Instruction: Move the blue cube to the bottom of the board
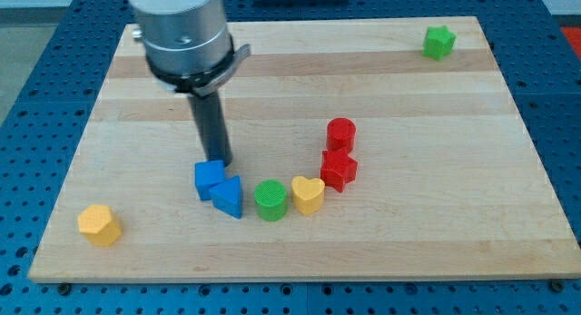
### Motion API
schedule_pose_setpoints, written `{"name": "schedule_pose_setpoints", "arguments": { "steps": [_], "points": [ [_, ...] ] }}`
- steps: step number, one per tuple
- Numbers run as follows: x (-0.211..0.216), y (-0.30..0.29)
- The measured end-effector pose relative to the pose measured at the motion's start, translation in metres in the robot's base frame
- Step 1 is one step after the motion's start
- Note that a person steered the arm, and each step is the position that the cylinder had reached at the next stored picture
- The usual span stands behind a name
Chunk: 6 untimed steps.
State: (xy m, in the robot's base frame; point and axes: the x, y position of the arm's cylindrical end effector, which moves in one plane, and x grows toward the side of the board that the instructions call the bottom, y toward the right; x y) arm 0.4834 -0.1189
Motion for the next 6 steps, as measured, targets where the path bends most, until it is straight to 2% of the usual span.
{"name": "schedule_pose_setpoints", "arguments": {
  "steps": [1,2,3,5,6],
  "points": [
    [0.014,-0.022],
    [0.010,-0.012],
    [0.007,0.041],
    [0.007,0.039],
    [0.008,0.015]
  ]
}}
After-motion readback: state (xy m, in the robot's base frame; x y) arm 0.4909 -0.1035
